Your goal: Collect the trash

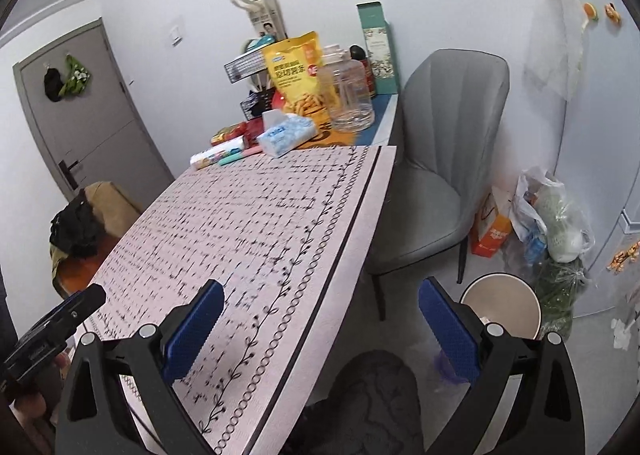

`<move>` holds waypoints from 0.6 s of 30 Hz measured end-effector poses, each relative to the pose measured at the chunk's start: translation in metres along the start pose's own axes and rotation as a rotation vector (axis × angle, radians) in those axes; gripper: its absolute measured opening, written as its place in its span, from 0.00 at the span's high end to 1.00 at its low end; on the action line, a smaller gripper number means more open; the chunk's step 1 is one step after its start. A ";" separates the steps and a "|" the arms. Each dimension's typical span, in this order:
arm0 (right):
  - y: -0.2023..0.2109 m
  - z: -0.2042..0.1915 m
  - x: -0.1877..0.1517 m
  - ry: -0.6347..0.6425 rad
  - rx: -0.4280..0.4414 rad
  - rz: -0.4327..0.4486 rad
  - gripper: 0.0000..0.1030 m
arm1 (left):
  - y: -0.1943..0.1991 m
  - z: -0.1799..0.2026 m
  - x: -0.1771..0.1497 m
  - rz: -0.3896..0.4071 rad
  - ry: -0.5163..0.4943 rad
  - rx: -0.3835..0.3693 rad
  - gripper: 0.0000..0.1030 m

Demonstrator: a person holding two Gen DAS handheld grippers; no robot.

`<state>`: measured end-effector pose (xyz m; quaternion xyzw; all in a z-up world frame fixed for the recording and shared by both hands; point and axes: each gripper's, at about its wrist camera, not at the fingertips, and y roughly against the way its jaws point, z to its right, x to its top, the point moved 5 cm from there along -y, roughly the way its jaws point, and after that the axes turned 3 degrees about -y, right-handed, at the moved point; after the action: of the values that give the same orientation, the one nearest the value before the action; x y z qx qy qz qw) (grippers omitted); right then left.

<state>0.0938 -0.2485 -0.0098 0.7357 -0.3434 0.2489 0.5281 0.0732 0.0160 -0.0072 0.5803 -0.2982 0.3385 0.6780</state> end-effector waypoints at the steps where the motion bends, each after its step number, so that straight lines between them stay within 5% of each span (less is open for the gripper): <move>1: 0.001 -0.002 -0.002 0.005 0.000 0.002 0.07 | 0.003 -0.001 0.000 0.003 0.000 0.004 0.06; 18: 0.030 -0.030 -0.009 0.089 0.040 0.067 0.07 | 0.026 0.010 0.007 0.059 -0.021 -0.007 0.06</move>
<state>0.0646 -0.2241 0.0118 0.7225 -0.3389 0.3057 0.5193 0.0566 0.0093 0.0155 0.5725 -0.3235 0.3510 0.6667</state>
